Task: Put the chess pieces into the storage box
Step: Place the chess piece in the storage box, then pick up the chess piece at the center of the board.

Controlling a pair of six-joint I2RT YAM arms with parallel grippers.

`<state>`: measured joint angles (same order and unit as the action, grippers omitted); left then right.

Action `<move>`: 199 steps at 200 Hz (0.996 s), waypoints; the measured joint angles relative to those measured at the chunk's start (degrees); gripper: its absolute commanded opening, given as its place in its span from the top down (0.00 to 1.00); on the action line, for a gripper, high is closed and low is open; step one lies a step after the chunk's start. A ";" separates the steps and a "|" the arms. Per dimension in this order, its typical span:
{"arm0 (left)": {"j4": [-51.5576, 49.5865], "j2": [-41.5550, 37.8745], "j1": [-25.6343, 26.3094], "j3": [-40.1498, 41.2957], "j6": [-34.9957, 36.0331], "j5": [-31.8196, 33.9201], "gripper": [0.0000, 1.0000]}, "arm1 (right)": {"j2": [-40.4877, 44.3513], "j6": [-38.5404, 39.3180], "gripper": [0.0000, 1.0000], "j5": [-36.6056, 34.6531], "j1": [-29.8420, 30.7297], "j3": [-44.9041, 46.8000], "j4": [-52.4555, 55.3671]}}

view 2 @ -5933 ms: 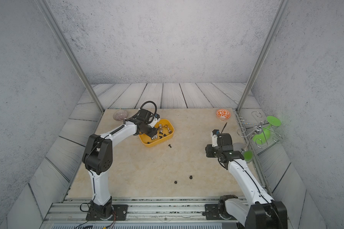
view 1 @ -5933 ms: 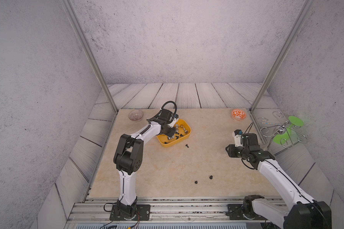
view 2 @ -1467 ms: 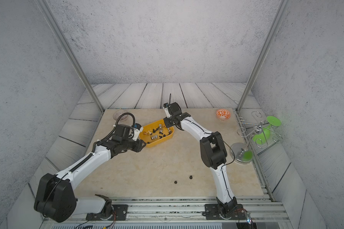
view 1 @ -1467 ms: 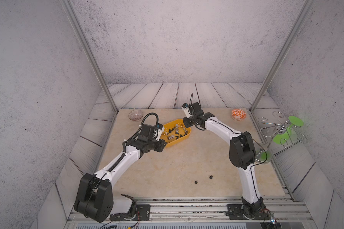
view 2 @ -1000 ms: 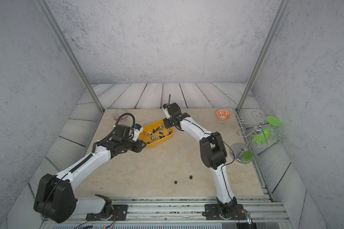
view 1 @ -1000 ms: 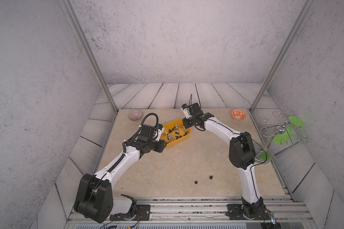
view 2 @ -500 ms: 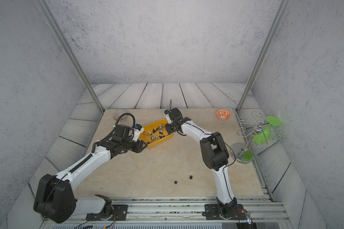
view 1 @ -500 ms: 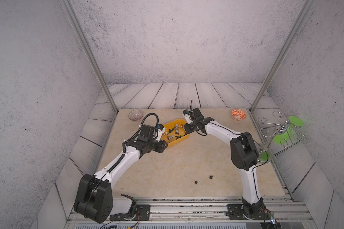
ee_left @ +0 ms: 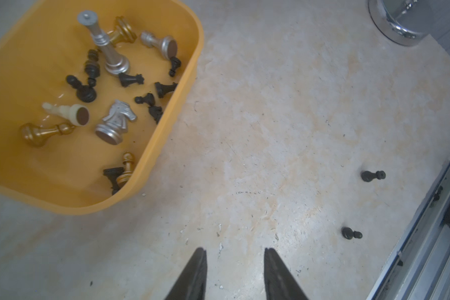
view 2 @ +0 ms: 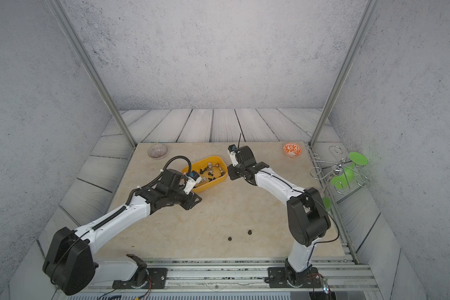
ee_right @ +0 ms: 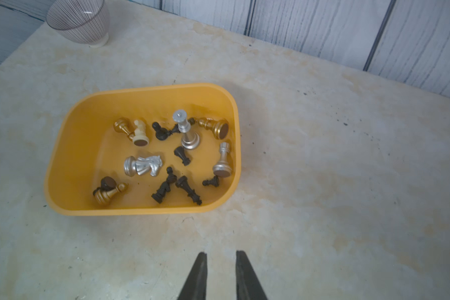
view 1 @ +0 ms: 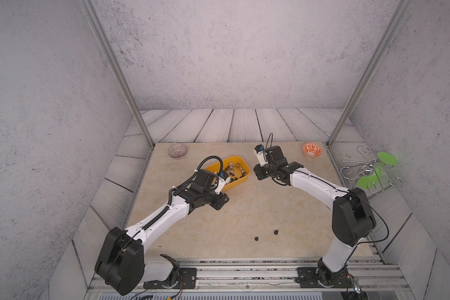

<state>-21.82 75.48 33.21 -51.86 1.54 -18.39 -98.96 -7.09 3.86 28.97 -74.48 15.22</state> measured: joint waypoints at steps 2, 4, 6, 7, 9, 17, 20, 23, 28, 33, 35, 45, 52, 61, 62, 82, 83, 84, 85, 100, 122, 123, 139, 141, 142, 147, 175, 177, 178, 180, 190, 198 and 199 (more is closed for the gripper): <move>-0.07 0.00 0.22 0.00 0.17 0.02 0.60 | 0.15 0.02 0.78 0.02 -0.09 0.39 -0.07; -0.15 0.04 0.50 0.00 0.46 0.11 0.60 | 0.44 -0.13 0.78 0.00 -0.24 1.01 -0.07; -0.22 0.11 0.81 0.00 0.76 0.13 0.60 | 0.81 -0.22 0.78 0.00 -0.39 1.62 -0.09; -0.24 0.13 1.03 0.00 0.92 0.15 0.60 | 1.01 -0.20 0.78 -0.02 -0.48 2.05 -0.20; -0.28 0.17 1.29 0.00 1.16 0.20 0.60 | 1.18 -0.28 0.78 -0.02 -0.57 2.49 -0.20; -0.33 0.42 2.29 0.00 2.23 0.26 0.60 | 2.51 -0.52 0.78 -0.13 -1.18 4.94 -0.07; -0.33 0.50 2.67 0.00 2.58 0.24 0.60 | 2.93 -0.68 0.78 -0.15 -1.42 5.75 -0.09; -0.31 0.61 2.99 0.00 2.86 0.28 0.60 | 3.43 -0.83 0.78 -0.17 -1.68 6.71 -0.07; -0.28 0.81 3.69 0.00 3.56 0.37 0.60 | 4.17 -1.03 0.78 -0.26 -2.03 8.02 -0.07; -0.28 1.01 4.28 0.00 4.15 0.39 0.60 | 4.92 -1.25 0.78 -0.35 -2.43 9.29 0.00; -0.28 1.09 4.57 0.00 4.39 0.46 0.60 | 5.25 -1.33 0.78 -0.37 -2.58 9.79 -0.02; -0.22 1.62 6.01 0.00 5.62 0.59 0.60 | 6.84 -1.84 0.78 -0.44 -3.39 12.26 0.00; -0.24 2.25 7.21 -0.02 6.51 0.63 0.60 | 7.93 -2.19 0.78 -0.55 -3.91 13.84 0.04; -0.28 3.21 8.83 -0.07 7.63 0.66 0.60 | 9.40 -2.60 0.78 -0.63 -4.59 15.78 -0.07; -0.31 3.37 9.07 -0.07 7.78 0.66 0.60 | 9.57 -2.67 0.78 -0.68 -4.70 16.06 -0.09; -1.14 6.16 12.48 -0.55 10.05 0.96 0.60 | 12.61 -3.65 0.78 -0.98 -5.84 19.87 -0.13; -1.18 6.34 12.68 -0.61 10.16 0.98 0.60 | 12.83 -3.72 0.78 -0.98 -5.90 20.11 -0.09; -1.22 6.43 12.79 -0.66 10.21 1.01 0.60 | 12.94 -3.76 0.78 -0.98 -5.95 20.24 -0.09; -1.38 6.64 13.03 -0.70 10.38 1.03 0.60 | 13.18 -3.80 0.78 -1.01 -6.01 20.48 -0.09; -1.97 8.74 15.39 -1.42 11.80 1.38 0.60 | 15.41 -4.35 0.78 -1.07 -6.73 22.97 -0.09; -2.93 11.32 18.62 -2.71 13.94 2.05 0.61 | 17.90 -5.18 0.78 -1.07 -7.78 25.70 -0.11; -2.97 11.41 18.73 -2.75 13.99 2.08 0.61 | 17.94 -5.20 0.78 -1.07 -7.80 25.77 -0.11; -3.91 13.53 20.76 -4.17 15.30 2.40 0.61 | 19.28 -5.55 0.78 -1.09 -8.50 27.41 -0.35; -4.04 13.75 21.03 -4.37 15.43 2.43 0.61 | 19.43 -5.60 0.78 -1.09 -8.61 27.63 -0.42; -4.15 13.90 21.20 -4.52 15.54 2.47 0.61 | 19.52 -5.60 0.78 -1.09 -8.68 27.76 -0.46; -4.52 14.60 21.79 -5.01 15.91 2.58 0.61 | 19.78 -5.77 0.78 -1.09 -8.92 28.20 -0.55; -5.81 18.08 24.50 -7.52 17.20 3.30 0.61 | 20.22 -6.14 0.78 -1.07 -10.10 29.79 -0.66; -5.88 18.36 24.68 -7.72 17.27 3.37 0.61 | 20.22 -6.14 0.78 -1.07 -10.16 29.83 -0.66; -5.92 18.45 24.74 -7.78 17.31 3.39 0.61 | 20.22 -6.16 0.78 -1.07 -10.19 29.86 -0.66; -6.01 18.73 25.00 -8.00 17.38 3.45 0.61 | 20.22 -6.21 0.78 -1.07 -10.27 29.92 -0.68; -6.40 20.00 25.94 -8.98 17.64 3.76 0.61 | 20.22 -6.23 0.78 -1.05 -10.60 30.10 -0.74; -6.62 21.16 26.73 -9.88 17.75 4.00 0.61 | 20.22 -6.25 0.78 -1.03 -10.78 30.14 -0.79; -6.67 21.35 26.91 -10.05 17.77 4.04 0.61 | 20.22 -6.25 0.78 -1.05 -10.80 30.14 -0.79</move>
<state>-28.49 96.84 60.12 -61.91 19.31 -14.35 -78.74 -13.34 2.81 18.17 -44.34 14.44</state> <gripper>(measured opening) 0.390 0.224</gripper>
